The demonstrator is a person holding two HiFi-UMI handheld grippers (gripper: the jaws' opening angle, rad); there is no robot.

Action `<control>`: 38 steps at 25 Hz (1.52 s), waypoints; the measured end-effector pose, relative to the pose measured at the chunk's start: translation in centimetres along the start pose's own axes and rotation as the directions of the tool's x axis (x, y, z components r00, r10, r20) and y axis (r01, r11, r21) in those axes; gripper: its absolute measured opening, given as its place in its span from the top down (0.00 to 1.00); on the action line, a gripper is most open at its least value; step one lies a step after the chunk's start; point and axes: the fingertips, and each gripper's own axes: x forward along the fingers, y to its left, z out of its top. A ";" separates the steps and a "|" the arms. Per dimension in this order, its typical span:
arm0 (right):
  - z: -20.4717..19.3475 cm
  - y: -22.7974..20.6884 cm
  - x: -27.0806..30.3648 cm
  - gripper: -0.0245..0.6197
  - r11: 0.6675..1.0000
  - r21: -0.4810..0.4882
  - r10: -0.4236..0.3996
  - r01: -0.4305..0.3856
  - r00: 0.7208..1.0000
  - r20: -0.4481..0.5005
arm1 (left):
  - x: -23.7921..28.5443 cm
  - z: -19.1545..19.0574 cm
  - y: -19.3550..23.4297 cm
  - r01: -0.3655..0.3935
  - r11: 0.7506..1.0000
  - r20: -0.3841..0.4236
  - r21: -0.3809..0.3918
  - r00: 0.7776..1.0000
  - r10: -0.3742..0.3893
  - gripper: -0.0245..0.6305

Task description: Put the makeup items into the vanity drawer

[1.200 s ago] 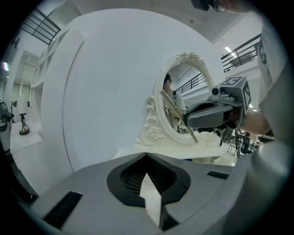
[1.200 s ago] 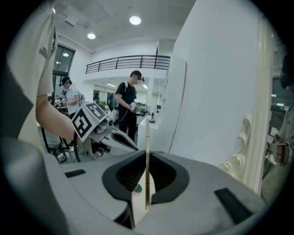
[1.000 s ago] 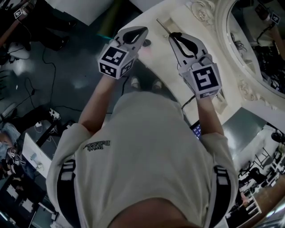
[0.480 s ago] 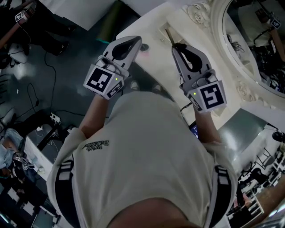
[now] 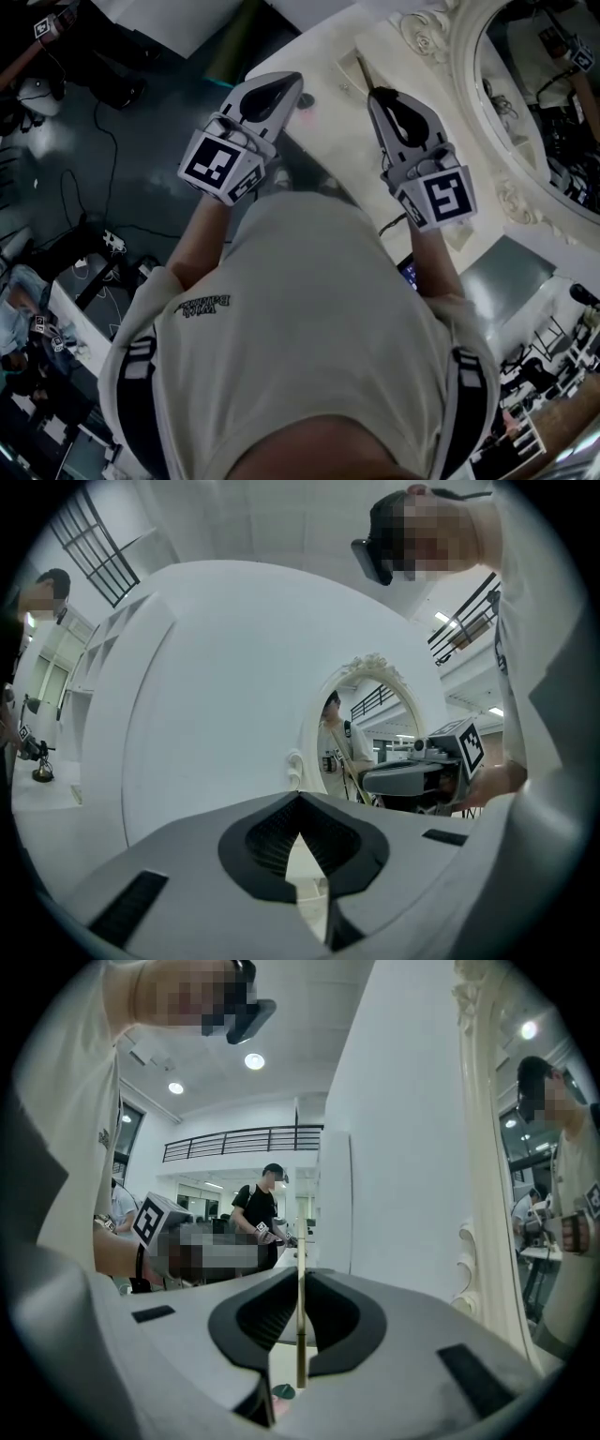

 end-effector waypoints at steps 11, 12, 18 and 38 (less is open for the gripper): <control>-5.5 -7.5 6.2 0.91 0.998 -0.022 -0.062 0.060 0.990 -0.124 | 6.4 -3.9 4.3 -0.004 1.000 -0.069 -0.022 0.998 0.002 0.94; -6.4 -8.1 6.9 0.91 0.998 -0.013 -0.062 0.061 0.988 -0.142 | 6.9 -4.4 4.9 -0.011 1.000 -0.069 -0.019 0.998 0.009 0.94; -11.6 -10.1 10.3 0.91 0.998 0.021 -0.057 0.064 0.969 -0.239 | 9.9 -9.2 7.2 -0.005 0.999 -0.159 -0.035 0.987 0.000 0.94; -28.5 -11.5 14.8 0.91 0.998 0.030 -0.029 0.056 0.820 -0.571 | 12.5 -24.7 9.8 -0.030 0.991 -0.409 -0.130 0.912 -0.025 0.94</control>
